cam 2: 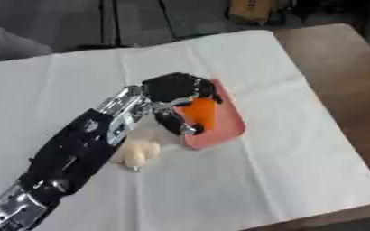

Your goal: Pick up objects on the table and place them in the box.

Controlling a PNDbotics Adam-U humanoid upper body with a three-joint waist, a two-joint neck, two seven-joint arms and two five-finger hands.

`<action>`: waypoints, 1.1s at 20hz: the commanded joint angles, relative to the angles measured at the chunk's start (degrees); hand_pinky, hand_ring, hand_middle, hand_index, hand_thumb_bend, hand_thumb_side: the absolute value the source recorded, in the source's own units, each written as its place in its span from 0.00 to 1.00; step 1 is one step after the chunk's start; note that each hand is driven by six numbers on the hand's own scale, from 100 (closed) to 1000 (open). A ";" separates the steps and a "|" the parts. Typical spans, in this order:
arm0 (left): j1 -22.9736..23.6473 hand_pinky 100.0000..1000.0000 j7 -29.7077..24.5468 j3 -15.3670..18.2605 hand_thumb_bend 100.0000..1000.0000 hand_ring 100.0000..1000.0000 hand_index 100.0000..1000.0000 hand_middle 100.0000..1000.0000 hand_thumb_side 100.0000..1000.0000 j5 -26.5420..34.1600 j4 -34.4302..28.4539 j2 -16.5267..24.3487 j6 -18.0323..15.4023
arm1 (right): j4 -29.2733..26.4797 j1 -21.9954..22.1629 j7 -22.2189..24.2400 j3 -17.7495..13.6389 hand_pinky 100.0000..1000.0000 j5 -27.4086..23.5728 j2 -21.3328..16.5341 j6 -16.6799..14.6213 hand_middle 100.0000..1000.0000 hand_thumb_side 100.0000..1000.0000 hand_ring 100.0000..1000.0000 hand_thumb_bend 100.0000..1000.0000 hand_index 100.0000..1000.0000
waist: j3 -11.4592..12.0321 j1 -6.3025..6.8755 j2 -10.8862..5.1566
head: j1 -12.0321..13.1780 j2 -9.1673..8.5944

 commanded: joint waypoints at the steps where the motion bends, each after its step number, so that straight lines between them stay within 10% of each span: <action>1: -0.57 0.45 -0.01 0.31 0.32 0.62 0.83 0.71 0.15 -0.61 0.07 0.05 -0.81 | -1.35 -0.32 0.08 -0.37 0.51 0.00 -1.42 -0.10 0.81 0.67 0.43 0.00 0.71 | -0.01 -0.43 -0.70 | -0.29 -0.48; 4: -0.32 0.67 0.88 1.79 0.44 0.77 0.87 0.79 0.55 0.38 0.51 -0.31 -0.65 | -1.35 -0.21 0.00 -0.46 0.51 0.07 -1.31 -0.10 0.81 0.67 0.43 0.00 0.71 | 0.15 -0.58 -0.67 | -0.42 -0.54; 6: -0.42 0.71 1.55 2.83 0.52 0.81 0.89 0.81 0.64 1.51 0.52 -0.29 -0.69 | -1.35 -0.15 -0.04 -0.50 0.51 0.10 -1.26 -0.15 0.81 0.67 0.43 0.00 0.71 | 0.21 -0.66 -0.67 | -0.51 -0.56; 14: -1.79 0.75 3.56 5.95 0.65 0.83 0.90 0.83 0.63 7.14 -3.38 1.14 1.34 | -1.35 0.01 -0.13 -0.58 0.51 0.12 -1.21 -0.22 0.81 0.67 0.43 0.00 0.71 | 0.41 -0.87 -0.72 | -0.72 -0.56; 22: 4.71 0.67 8.50 12.68 0.48 0.80 0.91 0.80 0.52 28.57 -16.75 5.67 11.51 | -1.35 0.26 -0.53 -0.96 0.51 0.38 -1.43 -0.08 0.81 0.67 0.43 0.00 0.71 | 1.57 -0.84 -0.74 | -1.37 -0.64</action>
